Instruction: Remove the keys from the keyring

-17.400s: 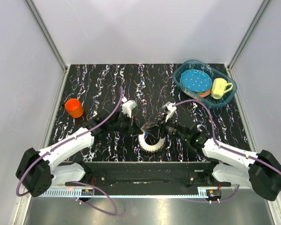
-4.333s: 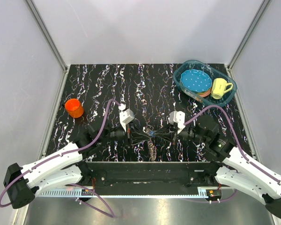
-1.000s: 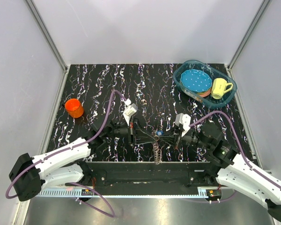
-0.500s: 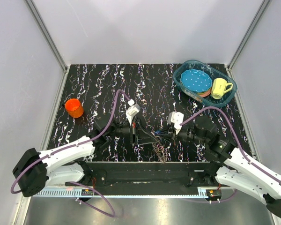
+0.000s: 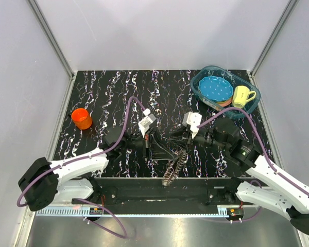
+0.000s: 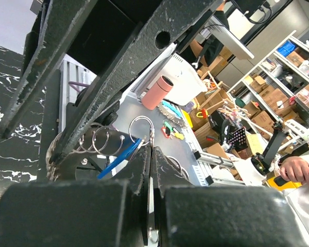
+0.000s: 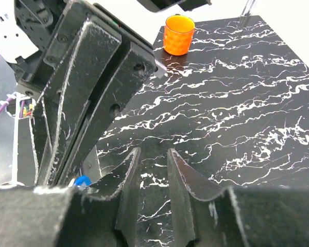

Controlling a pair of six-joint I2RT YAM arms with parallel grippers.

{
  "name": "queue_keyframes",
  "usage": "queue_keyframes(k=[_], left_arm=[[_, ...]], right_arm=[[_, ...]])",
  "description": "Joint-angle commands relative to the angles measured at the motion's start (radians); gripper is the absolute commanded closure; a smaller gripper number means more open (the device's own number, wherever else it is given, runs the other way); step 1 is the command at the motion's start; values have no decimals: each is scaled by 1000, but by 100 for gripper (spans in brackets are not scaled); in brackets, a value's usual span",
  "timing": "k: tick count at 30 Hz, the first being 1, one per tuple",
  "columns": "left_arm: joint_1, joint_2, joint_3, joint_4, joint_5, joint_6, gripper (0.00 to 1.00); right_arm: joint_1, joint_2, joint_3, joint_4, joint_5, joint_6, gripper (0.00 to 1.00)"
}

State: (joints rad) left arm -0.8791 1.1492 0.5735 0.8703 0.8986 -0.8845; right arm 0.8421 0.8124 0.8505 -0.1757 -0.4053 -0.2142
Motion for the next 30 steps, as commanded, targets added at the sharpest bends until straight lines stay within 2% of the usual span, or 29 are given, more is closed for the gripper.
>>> queue_keyframes(k=[1, 6, 9, 13, 16, 24, 30], left_arm=[[0, 33, -1, 254, 13, -91, 100], [6, 70, -20, 401, -26, -155, 100], [14, 110, -17, 488, -24, -212, 100], [32, 138, -23, 581, -38, -272, 100], [38, 135, -31, 596, -67, -260, 100], [66, 138, -15, 613, -84, -254, 100], [75, 141, -3, 604, -87, -252, 100]], right_arm=[[-6, 18, 71, -21, 0, 68, 67], [-5, 11, 105, -48, 31, 124, 63], [-5, -1, 157, -103, 149, 191, 62], [-6, -22, 220, -189, 305, 355, 58], [-6, -48, 243, -244, 353, 485, 57], [-6, -125, 237, -321, 263, 659, 54], [-6, -105, 217, -315, 159, 733, 54]])
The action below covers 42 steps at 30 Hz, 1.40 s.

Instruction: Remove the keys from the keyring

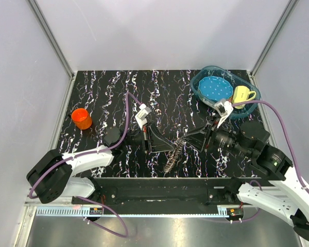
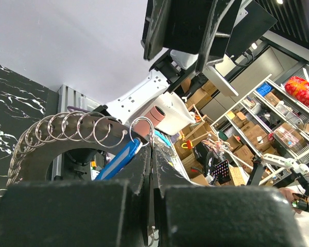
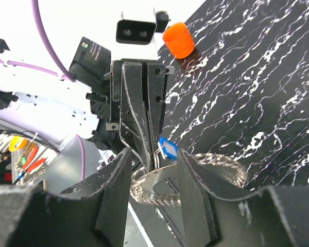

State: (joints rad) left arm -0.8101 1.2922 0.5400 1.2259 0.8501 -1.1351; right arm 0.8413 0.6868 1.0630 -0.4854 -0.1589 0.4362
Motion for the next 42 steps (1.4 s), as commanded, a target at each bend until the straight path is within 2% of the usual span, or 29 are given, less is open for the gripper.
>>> queue_keyframes(k=[1, 8, 15, 24, 28, 32, 34, 36, 37, 40, 42], left_arm=[[6, -1, 32, 248, -40, -3, 100], [6, -1, 38, 247, -34, -9, 100], [6, -8, 43, 230, -34, -5, 100], [6, -2, 40, 231, -25, -6, 100], [5, -4, 43, 231, -20, -8, 100], [6, -4, 40, 230, -17, -8, 100], [6, -2, 40, 230, -17, -6, 100], [6, -1, 40, 230, -13, -6, 100], [8, -2, 37, 228, -13, -6, 100], [15, -25, 28, 183, -17, 24, 100], [25, -56, 15, 62, -49, 95, 91]], right_arm=[[-5, 23, 0, -4, -93, 78, 54], [-5, 57, -55, 28, -136, 50, 55], [-7, 60, -90, 48, -163, 26, 64], [-5, 25, -133, 126, -194, 13, 87], [-7, 20, -146, 159, -217, 9, 89], [-5, 45, -158, 186, -226, 18, 85], [-4, 59, -159, 195, -245, 19, 90], [-5, 63, -156, 202, -240, 10, 100], [-4, 59, -158, 205, -235, 7, 100], [-5, 27, -155, 203, -199, -22, 100], [-4, -1, -152, 196, -206, -77, 100]])
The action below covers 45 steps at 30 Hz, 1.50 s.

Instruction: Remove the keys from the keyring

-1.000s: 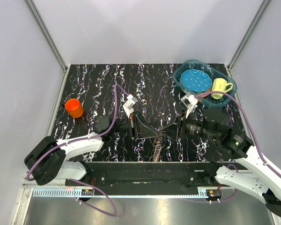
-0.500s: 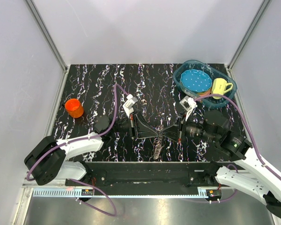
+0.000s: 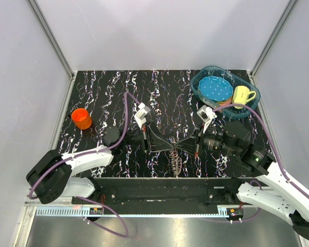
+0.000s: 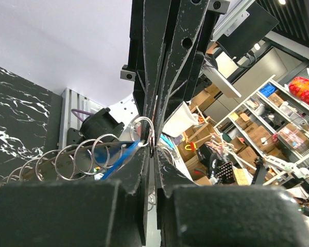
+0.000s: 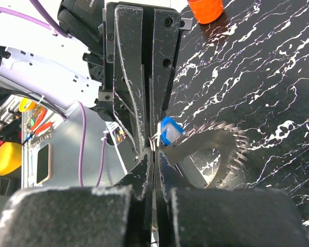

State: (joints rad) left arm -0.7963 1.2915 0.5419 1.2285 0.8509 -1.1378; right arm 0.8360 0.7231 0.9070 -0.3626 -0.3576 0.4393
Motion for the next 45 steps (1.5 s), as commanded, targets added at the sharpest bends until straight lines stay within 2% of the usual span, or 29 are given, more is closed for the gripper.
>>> queue_keyframes(k=[1, 3, 4, 5, 6, 10, 14, 18, 22, 28, 45], left_arm=[[22, -76, 0, 13, -62, 128, 83], [29, -155, -8, -168, -113, 237, 68], [31, -182, 1, -246, -134, 284, 64], [31, -251, 13, -443, -185, 340, 61], [31, -283, 51, -554, -219, 460, 57], [29, -409, 137, -950, -346, 729, 50], [29, -455, 242, -1150, -328, 1036, 44], [28, -449, 297, -1299, -227, 1176, 43], [5, -472, 290, -1307, -165, 1268, 42], [-43, -488, 290, -1261, -170, 1280, 42], [-127, -468, 290, -1117, -205, 1210, 42]], right_arm=[[0, -43, 7, 64, -15, -108, 100], [0, -56, 12, 18, -17, -210, 100], [0, -57, 13, -4, -6, -235, 100], [0, -53, 26, -24, 6, -253, 100], [0, -44, 35, -63, -1, -289, 100], [0, 15, 108, -134, -89, -344, 100], [0, 61, 148, -150, -164, -367, 100], [0, 79, 165, -127, -175, -352, 100], [0, 49, 129, -17, -260, -314, 100], [0, 41, 118, 20, -276, -297, 100], [0, 71, 89, 114, -317, -255, 100]])
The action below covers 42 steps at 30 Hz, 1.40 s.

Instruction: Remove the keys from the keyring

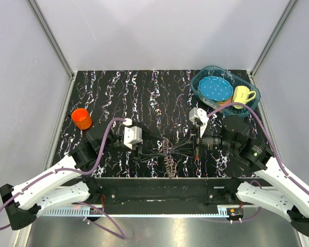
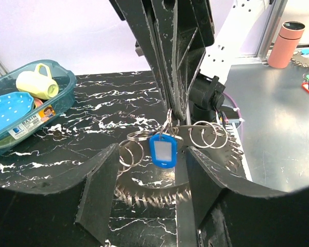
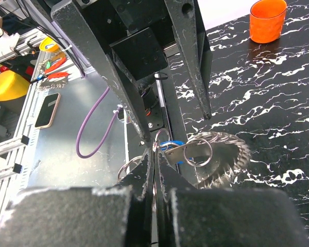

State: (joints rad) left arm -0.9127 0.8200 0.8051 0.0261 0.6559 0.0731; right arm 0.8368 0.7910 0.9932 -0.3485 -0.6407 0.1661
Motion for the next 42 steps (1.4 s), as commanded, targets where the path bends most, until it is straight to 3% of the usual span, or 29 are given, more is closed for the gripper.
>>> queue_keyframes(k=[1, 12, 18, 30, 42], left_arm=[[-12, 5, 26, 86, -9, 2, 42], [-28, -4, 2, 101, 20, 17, 45], [-32, -9, -3, 106, 47, 36, 58], [-35, -5, 8, 45, 45, 86, 61], [-38, 22, 16, 14, 22, 108, 56]], right_arm=[[-1, 5, 2, 103, -34, 19, 100], [-1, 16, -14, 144, -56, 33, 100], [-1, 10, -19, 149, -54, 36, 100], [-1, -1, -25, 148, -66, 38, 100], [1, -6, -24, 158, -68, 49, 100]])
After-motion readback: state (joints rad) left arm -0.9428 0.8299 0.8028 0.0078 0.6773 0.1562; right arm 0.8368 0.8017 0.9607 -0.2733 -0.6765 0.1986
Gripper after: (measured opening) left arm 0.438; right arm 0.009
